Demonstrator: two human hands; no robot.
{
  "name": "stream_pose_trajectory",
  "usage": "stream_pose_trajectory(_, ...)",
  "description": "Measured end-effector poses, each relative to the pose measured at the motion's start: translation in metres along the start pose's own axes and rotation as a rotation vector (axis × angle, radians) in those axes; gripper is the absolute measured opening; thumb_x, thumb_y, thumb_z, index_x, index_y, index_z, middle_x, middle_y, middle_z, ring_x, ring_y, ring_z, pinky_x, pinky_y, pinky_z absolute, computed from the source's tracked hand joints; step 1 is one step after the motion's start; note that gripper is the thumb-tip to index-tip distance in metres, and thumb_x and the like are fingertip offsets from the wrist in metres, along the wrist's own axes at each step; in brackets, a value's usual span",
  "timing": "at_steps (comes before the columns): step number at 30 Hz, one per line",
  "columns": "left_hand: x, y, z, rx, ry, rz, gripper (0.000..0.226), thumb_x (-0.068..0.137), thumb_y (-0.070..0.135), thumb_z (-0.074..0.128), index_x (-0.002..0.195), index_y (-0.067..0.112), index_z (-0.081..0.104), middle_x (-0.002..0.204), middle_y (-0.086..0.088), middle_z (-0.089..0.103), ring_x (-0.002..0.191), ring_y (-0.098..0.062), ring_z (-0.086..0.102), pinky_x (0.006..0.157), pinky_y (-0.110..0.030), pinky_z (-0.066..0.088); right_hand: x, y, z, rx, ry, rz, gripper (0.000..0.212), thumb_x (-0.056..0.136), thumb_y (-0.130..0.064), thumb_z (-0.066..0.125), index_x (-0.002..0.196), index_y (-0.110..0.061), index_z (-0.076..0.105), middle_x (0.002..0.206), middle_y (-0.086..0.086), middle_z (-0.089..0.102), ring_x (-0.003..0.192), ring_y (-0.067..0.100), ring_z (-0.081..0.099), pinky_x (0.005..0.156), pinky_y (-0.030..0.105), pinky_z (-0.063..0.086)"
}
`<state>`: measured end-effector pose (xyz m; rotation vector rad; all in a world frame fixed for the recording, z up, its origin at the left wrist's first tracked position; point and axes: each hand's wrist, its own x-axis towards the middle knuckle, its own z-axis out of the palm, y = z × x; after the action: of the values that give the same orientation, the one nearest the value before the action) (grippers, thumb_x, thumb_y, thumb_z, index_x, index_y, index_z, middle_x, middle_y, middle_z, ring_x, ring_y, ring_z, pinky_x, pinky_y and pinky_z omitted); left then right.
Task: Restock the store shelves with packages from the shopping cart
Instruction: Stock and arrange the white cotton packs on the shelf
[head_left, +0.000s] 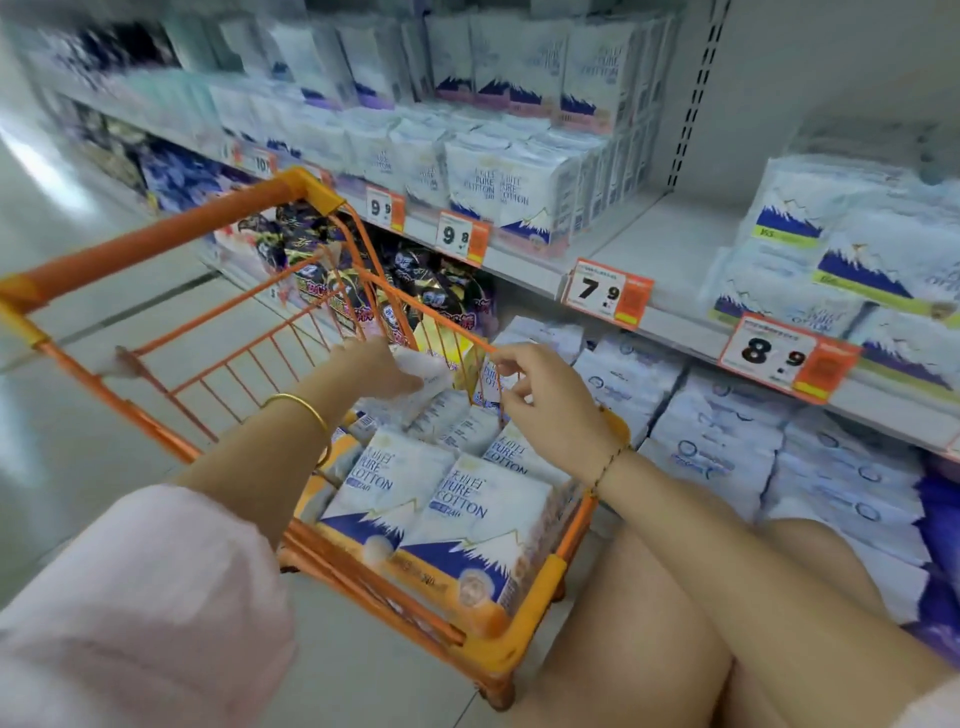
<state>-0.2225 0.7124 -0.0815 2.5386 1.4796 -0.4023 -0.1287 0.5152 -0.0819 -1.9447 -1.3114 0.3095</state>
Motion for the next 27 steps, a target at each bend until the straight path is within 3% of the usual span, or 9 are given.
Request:
stream_pose_trajectory(3,0.012,-0.007,0.011,-0.069,-0.061,0.010,0.109,0.068,0.064,0.068,0.146,0.012,0.013,0.144,-0.020,0.031,0.127,-0.038,0.040,0.102,-0.046,0.040,-0.001,0.004,0.000,0.005,0.031,-0.001,0.035,0.093,-0.006,0.043,0.126,-0.015,0.048,0.116,0.004,0.051,0.091,0.018,0.057,0.085,0.034,0.048)
stream_pose_trajectory(6,0.020,-0.007,0.016,-0.125,-0.046,-0.003,0.114,0.058,0.064,0.075,0.144,0.016,0.017,0.143,-0.020,0.030,0.127,-0.040,0.038,0.103,-0.051,0.039,-0.001,0.004,-0.001,0.015,0.026,0.005,0.033,0.092,-0.006,0.043,0.124,-0.015,0.049,0.114,0.004,0.052,0.093,0.020,0.057,0.085,0.038,0.049)
stream_pose_trajectory(13,0.024,-0.011,0.013,-0.162,-0.072,-0.063,0.126,0.046,0.073,0.075,0.145,0.023,0.014,0.144,-0.015,0.019,0.131,-0.038,0.033,0.102,-0.052,0.039,0.000,0.005,-0.001,0.050,0.036,0.018,0.033,0.092,-0.005,0.043,0.122,-0.016,0.051,0.117,0.003,0.052,0.100,0.017,0.055,0.087,0.037,0.049)
stream_pose_trajectory(19,0.012,-0.007,-0.016,-0.210,-0.233,0.009,0.118,0.063,0.066,0.070,0.150,0.023,0.003,0.154,-0.010,0.020,0.134,-0.035,0.033,0.105,-0.048,0.038,-0.001,0.007,-0.001,0.109,0.058,0.030,0.030,0.091,-0.003,0.045,0.116,-0.018,0.053,0.111,-0.001,0.052,0.092,0.012,0.055,0.082,0.030,0.048)
stream_pose_trajectory(24,-0.029,0.005,-0.069,-0.084,-0.228,0.151,0.096,0.066,0.077,0.056,0.142,0.030,0.023,0.130,-0.011,0.046,0.094,-0.024,0.054,0.071,-0.030,0.048,-0.001,0.004,-0.002,0.245,0.086,0.048,0.028,0.093,-0.012,0.051,0.121,-0.019,0.050,0.109,-0.002,0.056,0.089,0.012,0.058,0.076,0.026,0.049)
stream_pose_trajectory(27,-0.049,0.017,-0.088,-0.290,-0.158,0.196,0.095,0.064,0.077,0.057,0.141,0.032,0.023,0.125,-0.011,0.049,0.099,-0.027,0.059,0.085,-0.038,0.054,-0.001,-0.003,-0.005,0.449,0.093,0.068,0.041,0.090,-0.023,0.059,0.128,-0.023,0.042,0.110,-0.009,0.054,0.097,0.013,0.060,0.082,0.036,0.054)
